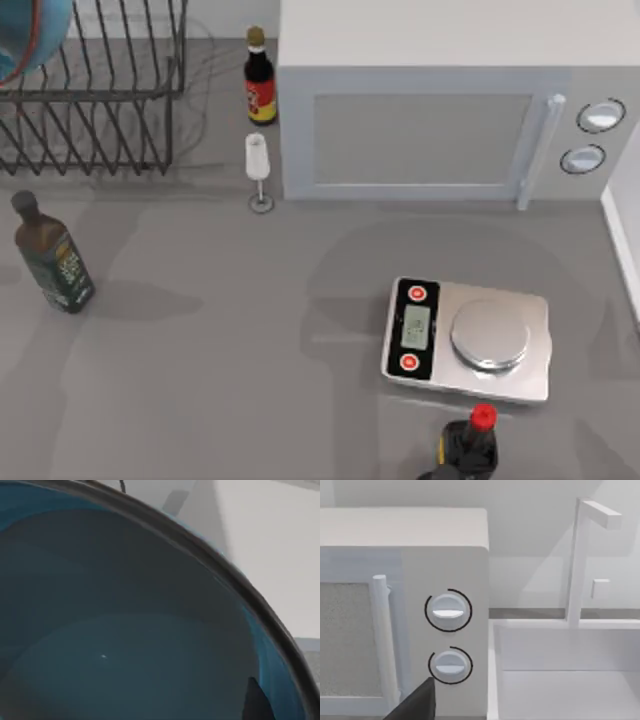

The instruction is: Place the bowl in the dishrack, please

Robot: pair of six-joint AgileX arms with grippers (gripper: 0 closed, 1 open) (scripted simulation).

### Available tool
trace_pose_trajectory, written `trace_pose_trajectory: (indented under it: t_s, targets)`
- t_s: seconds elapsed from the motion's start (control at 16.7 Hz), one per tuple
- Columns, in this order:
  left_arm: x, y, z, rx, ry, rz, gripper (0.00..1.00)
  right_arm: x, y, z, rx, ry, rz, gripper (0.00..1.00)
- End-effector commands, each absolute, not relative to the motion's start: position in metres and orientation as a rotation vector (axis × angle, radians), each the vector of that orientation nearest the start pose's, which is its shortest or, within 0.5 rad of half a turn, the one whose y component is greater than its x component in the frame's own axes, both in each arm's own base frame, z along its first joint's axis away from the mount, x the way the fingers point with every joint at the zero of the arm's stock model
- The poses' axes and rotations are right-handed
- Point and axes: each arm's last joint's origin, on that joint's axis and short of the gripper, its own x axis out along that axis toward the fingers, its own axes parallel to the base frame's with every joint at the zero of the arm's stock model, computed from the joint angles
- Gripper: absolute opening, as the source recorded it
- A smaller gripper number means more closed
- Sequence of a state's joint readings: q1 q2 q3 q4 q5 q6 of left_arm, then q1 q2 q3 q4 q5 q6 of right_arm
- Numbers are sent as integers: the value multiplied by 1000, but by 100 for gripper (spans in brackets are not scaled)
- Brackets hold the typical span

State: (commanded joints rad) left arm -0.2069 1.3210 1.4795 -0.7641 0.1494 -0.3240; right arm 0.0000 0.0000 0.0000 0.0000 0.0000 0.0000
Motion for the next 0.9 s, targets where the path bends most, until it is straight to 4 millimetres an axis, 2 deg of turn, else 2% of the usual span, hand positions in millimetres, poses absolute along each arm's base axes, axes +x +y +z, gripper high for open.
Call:
trace_pose_trajectory:
  t_s: [0.18, 0.36, 0.54, 0.9]
  targets:
    - [237, -10, 414, -221, 328, -175, 0, 106, -1, 160, 0, 0, 0, 100]
    - [202, 17, 419, -97, 106, -87, 0, 106, -1, 160, 0, 0, 0, 100]
    - [183, 28, 418, -8, 7, -26, 0, 106, -1, 160, 0, 0, 0, 100]
    - [183, 29, 418, 0, 2, -21, 0, 106, -1, 160, 0, 0, 0, 100]
